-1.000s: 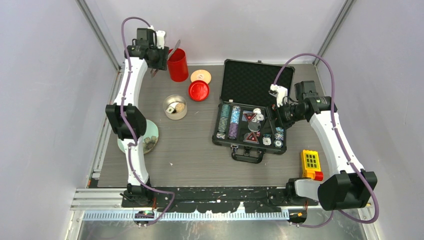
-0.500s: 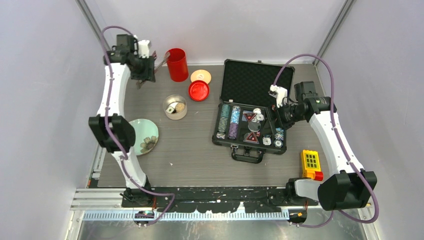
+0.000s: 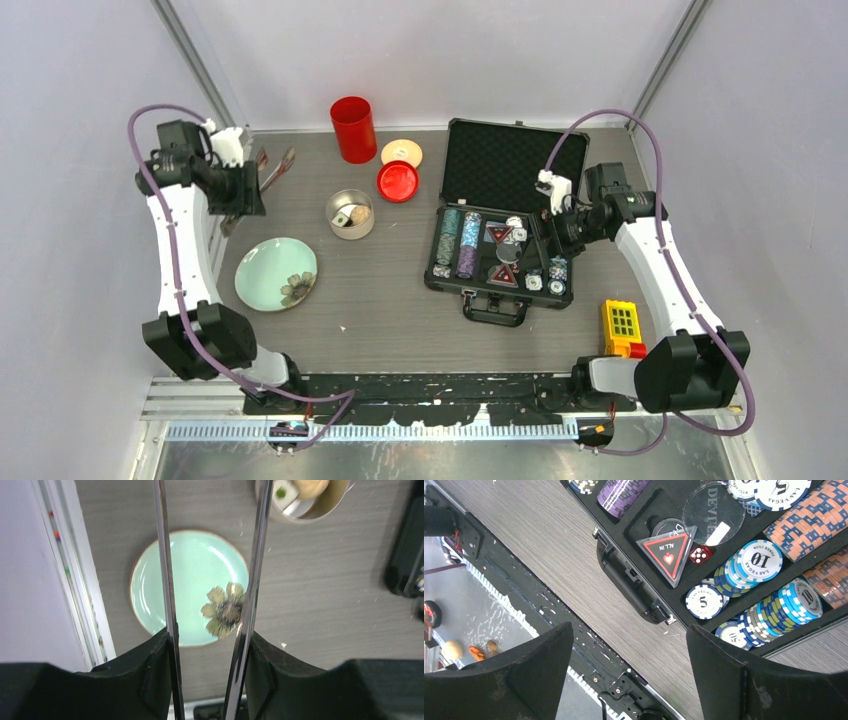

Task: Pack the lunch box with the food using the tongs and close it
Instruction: Place the clamp on the plate.

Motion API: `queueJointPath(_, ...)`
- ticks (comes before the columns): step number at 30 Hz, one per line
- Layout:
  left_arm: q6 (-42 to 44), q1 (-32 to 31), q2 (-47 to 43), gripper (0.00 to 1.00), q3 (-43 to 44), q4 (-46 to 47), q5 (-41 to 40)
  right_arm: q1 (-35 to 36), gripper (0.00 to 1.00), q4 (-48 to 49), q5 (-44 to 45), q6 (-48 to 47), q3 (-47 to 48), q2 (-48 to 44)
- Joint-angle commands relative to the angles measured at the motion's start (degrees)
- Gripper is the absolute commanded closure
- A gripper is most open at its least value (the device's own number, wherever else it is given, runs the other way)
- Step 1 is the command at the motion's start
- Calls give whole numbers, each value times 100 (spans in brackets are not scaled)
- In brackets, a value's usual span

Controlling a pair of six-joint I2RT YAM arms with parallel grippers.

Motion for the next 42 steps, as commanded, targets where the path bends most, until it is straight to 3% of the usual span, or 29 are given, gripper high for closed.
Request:
queueJointPath(1,586,472,-607,51,-590,-188,179,-9,12,155,-52,10,130,126)
queueJointPath(13,1323,549,-1876,49,-1687,75,-441,-4,12,-402,96,188,781,716)
queueJointPath(29,2013,651,-2302,50,-3324,735,414,-12,12,-819,1073,-68,652,863)
queueJointPath(36,2627,1149,-1826,50,-2960,79,1379,-19,12,-414,943,127,602,689)
queueJointPath(42,3183,1226,-1830,48,-2769,-416,1652,-5,12,-180,818,166,526,452)
